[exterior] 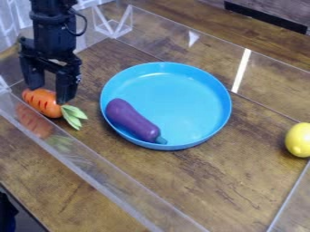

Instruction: Move the carrot to the left side

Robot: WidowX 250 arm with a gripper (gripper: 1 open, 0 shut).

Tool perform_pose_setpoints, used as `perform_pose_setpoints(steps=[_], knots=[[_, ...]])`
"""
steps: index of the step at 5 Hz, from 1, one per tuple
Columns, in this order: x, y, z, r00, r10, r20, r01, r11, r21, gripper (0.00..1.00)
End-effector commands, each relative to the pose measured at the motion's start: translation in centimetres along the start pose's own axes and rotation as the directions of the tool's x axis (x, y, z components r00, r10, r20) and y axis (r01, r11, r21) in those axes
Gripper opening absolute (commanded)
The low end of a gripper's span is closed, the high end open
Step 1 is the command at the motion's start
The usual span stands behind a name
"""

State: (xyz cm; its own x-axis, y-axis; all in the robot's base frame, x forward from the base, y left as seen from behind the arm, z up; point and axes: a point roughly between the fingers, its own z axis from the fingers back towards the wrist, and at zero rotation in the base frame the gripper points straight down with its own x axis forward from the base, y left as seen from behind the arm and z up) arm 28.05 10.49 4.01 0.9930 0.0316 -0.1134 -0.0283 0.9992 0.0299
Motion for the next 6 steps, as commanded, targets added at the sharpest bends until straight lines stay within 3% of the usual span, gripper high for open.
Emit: perform_pose_setpoints(steps=[1,5,6], knots=[[-1.0,0.3,-1.9,0.999,0.028,-0.034,-0.029,0.999,-0.022,1.00],[-1.0,0.8,-4.9,0.998,0.046,-0.042,-0.046,0.999,-0.021,1.00],[-1.1,0.8,-4.0,0.998,0.046,-0.046,-0.047,0.999,-0.018,0.00]])
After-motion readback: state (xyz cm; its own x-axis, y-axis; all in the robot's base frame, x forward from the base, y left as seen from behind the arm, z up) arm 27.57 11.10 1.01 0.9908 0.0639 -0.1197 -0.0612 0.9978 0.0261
